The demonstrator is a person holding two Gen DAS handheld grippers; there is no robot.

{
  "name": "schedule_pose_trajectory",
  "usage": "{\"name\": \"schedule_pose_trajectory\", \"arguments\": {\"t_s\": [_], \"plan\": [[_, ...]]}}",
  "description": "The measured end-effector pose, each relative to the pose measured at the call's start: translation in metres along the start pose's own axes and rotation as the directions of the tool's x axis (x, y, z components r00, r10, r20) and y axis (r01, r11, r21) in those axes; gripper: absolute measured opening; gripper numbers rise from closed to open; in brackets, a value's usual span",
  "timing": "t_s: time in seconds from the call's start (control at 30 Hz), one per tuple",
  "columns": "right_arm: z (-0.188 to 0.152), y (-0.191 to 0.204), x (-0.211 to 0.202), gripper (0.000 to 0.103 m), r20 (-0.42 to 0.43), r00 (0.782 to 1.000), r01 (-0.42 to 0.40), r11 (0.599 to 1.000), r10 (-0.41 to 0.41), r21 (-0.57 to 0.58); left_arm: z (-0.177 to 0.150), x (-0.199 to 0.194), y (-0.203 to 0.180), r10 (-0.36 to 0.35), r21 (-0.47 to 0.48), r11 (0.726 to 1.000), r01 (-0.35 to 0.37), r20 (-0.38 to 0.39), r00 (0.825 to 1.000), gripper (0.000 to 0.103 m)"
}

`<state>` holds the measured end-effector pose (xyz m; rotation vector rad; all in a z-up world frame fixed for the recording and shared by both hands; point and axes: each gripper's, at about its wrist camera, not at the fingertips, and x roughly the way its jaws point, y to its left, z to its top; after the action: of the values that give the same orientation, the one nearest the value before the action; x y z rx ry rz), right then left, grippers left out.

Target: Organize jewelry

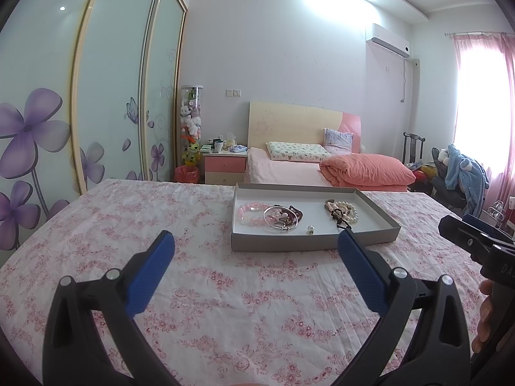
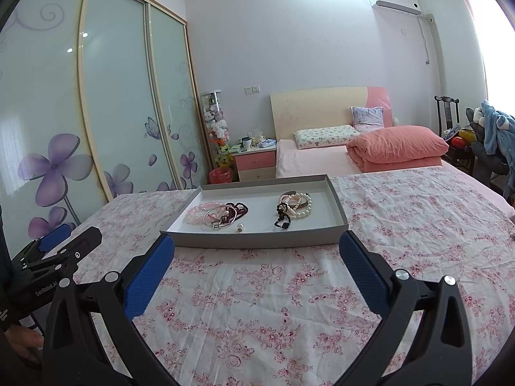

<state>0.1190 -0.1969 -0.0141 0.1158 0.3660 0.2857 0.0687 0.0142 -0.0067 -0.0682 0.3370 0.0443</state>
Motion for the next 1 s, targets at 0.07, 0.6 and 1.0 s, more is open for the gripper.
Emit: {"name": "schedule_pose_trajectory", "arguments": {"t_s": [0.07,0.6,1.0], "plan": [[0.0004,-0.0007,0.0005,0.101,0.000,1.000,0.000,1.000,0.000,-0.001,0.0002,0.0003,0.0002,-0.001,0.001,1.000,0.001,-0.002,1.000,0.099],[-0.0002,-0.0004,0.0008,0.101,-0.004,1.000,-0.006,1.000,0.006,0.007,-0.0078,0.0005,-0.0036,-0.006,0.004,1.000,0.006,-0.005,1.000,0.099],[-0.0008,0.0024,0.0005,0.101,-0.008,1.000,-0.007,1.000,0.007,0.008,-0.0090,0.0020,-0.0048,-0.010,0.003,1.000,0.010,-0.009,1.000,0.099]]}}
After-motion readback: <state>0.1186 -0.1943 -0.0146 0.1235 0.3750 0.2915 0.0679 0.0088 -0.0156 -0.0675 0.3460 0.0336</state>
